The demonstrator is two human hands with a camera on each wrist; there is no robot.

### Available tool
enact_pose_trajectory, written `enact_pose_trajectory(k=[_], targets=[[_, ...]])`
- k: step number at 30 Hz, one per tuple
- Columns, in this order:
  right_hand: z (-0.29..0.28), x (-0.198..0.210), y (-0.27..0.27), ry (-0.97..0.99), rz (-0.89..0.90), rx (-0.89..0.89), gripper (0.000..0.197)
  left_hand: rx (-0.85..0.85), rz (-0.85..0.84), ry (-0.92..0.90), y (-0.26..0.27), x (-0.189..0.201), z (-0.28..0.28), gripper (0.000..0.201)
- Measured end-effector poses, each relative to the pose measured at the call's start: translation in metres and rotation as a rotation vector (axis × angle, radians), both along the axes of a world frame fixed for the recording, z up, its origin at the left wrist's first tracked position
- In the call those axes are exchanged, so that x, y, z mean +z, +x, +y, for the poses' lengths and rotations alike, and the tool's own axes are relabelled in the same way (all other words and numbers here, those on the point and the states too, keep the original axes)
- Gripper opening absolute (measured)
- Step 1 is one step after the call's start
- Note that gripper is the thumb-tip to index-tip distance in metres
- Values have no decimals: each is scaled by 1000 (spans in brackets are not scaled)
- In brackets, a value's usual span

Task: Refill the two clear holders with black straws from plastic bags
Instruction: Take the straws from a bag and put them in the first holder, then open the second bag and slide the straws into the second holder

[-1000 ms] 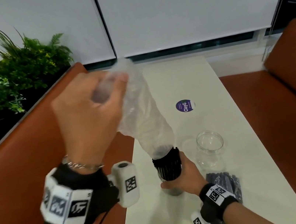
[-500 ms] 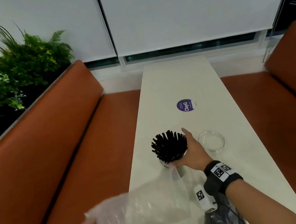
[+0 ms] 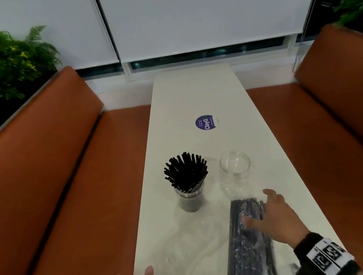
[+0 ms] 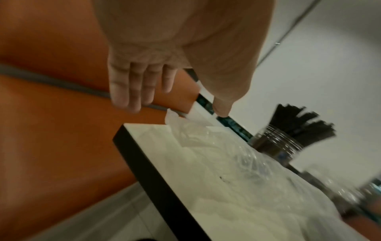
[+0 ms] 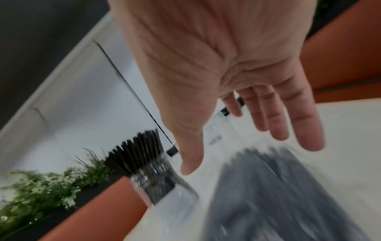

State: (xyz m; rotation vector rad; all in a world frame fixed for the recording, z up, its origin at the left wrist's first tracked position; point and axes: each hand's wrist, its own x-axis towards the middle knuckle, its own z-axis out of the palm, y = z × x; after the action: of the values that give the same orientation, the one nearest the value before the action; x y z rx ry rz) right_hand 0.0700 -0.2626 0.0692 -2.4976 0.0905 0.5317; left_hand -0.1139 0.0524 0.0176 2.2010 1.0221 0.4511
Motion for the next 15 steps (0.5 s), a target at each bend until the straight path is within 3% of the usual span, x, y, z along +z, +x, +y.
enact_pose_trajectory(k=[2,4,6,8,10,12,13,15], targets=[[-2,-20,-14,15,106,-47,147,-81,218,-51,3,2,-5,101],[1,-34,-23,74,171,-90,159,-188,174,106,14,5,-13,83],[4,-44,-25,153,225,-177,159,-410,149,199,27,3,-31,69],[2,-50,-23,234,271,-274,144,-595,253,246,45,-6,-47,67],[-7,-54,-22,286,297,-337,113,-616,362,223,62,-8,-55,60],[-24,-63,-21,351,316,-369,97,-482,225,158,87,5,-59,34],[-33,-68,-21,399,321,-384,91,-411,132,97,101,15,-62,30],[-48,-68,-21,479,336,-418,80,-311,58,-144,132,26,-66,62]])
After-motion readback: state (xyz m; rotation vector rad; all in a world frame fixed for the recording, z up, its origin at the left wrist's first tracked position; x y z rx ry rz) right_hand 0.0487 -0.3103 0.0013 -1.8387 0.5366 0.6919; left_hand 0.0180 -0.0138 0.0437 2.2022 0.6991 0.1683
